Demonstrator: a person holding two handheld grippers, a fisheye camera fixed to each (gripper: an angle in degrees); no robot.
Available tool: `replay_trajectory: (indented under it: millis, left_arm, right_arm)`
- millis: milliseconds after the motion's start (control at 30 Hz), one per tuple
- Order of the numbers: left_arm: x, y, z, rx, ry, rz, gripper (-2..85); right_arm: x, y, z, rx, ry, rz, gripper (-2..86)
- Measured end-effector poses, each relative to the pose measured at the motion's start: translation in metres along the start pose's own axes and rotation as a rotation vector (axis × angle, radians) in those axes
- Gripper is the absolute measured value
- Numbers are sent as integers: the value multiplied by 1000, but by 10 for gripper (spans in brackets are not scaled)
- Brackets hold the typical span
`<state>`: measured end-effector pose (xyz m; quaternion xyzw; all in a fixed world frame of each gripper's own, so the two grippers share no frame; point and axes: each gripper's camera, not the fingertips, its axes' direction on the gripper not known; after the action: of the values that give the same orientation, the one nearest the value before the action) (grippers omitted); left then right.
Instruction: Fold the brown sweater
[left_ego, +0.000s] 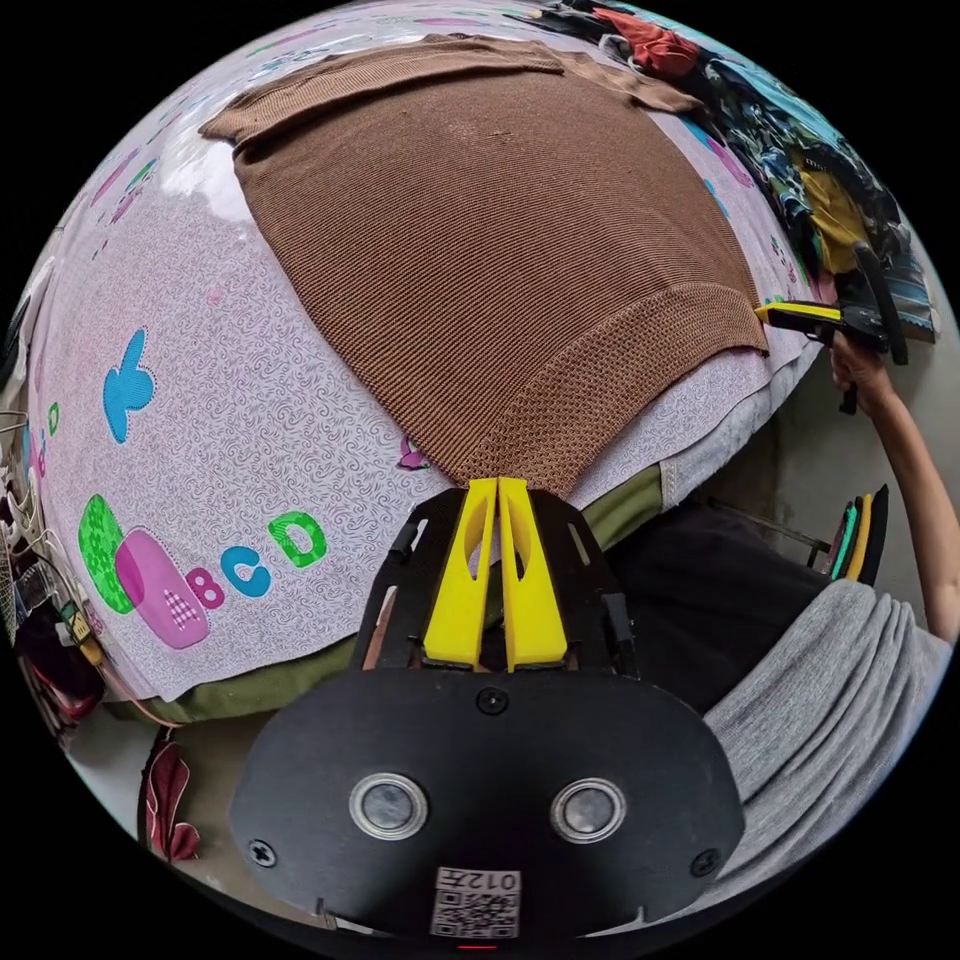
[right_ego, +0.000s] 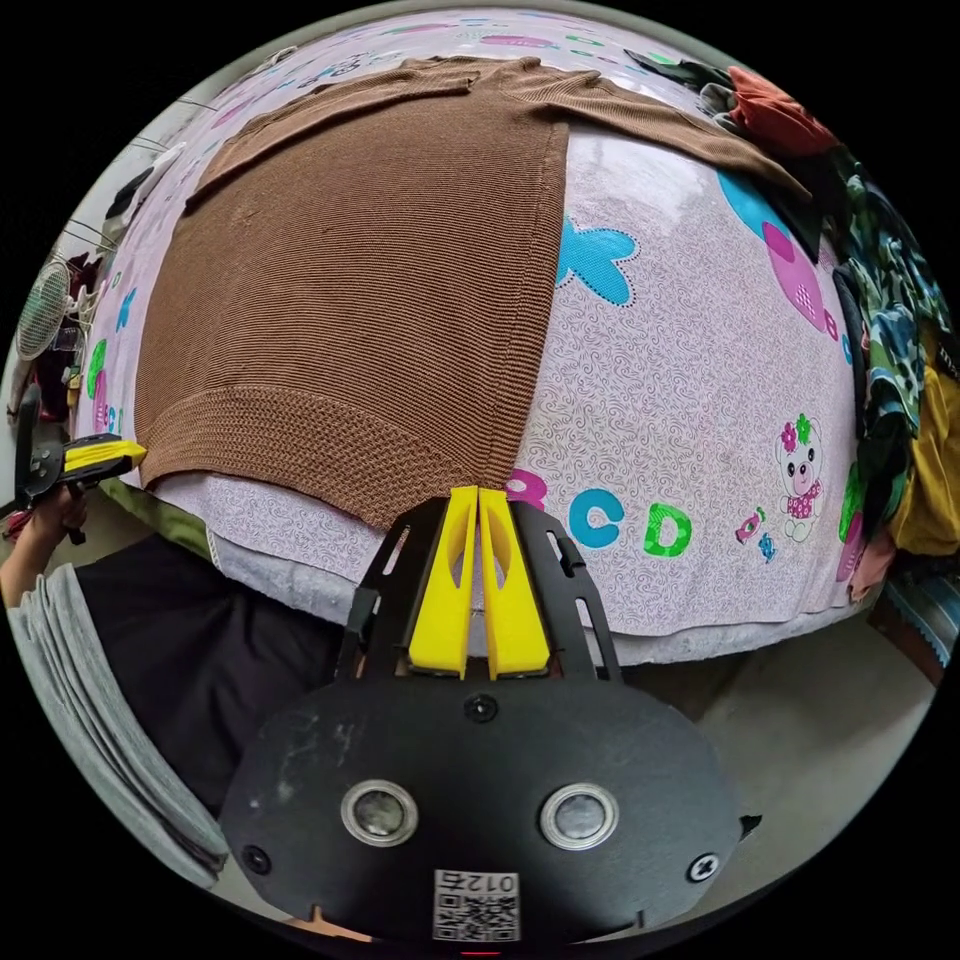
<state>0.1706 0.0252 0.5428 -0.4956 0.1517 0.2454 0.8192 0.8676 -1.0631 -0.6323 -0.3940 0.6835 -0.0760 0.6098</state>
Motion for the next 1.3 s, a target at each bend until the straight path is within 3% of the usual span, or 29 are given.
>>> replay_trajectory:
  millis: [233,333,467,600,800,1133,1300]
  left_arm:
    - [14,13,2,46,-2,-84,-2]
    - [22,23,2,75,16,-160,-2]
    - [30,47,-10,122,11,-345,-2]
    - [61,53,-36,255,-35,-503,-2]
    - [151,-52,-71,360,-60,-317,-2]
    - [281,-268,-110,446,-86,76,0]
    - [325,-337,-114,479,-94,174,5]
  right_arm:
    - [-21,7,-48,-22,-15,-76,-10]
    - [-13,17,-75,7,-132,-110,-9]
    - [28,35,-123,72,-432,-113,-5]
    - [105,36,-177,184,-544,-46,-4]
    - [247,-17,-235,398,-816,249,4]
    - [356,-117,-293,586,-884,606,58]
    - [382,-146,-301,638,-932,719,84]
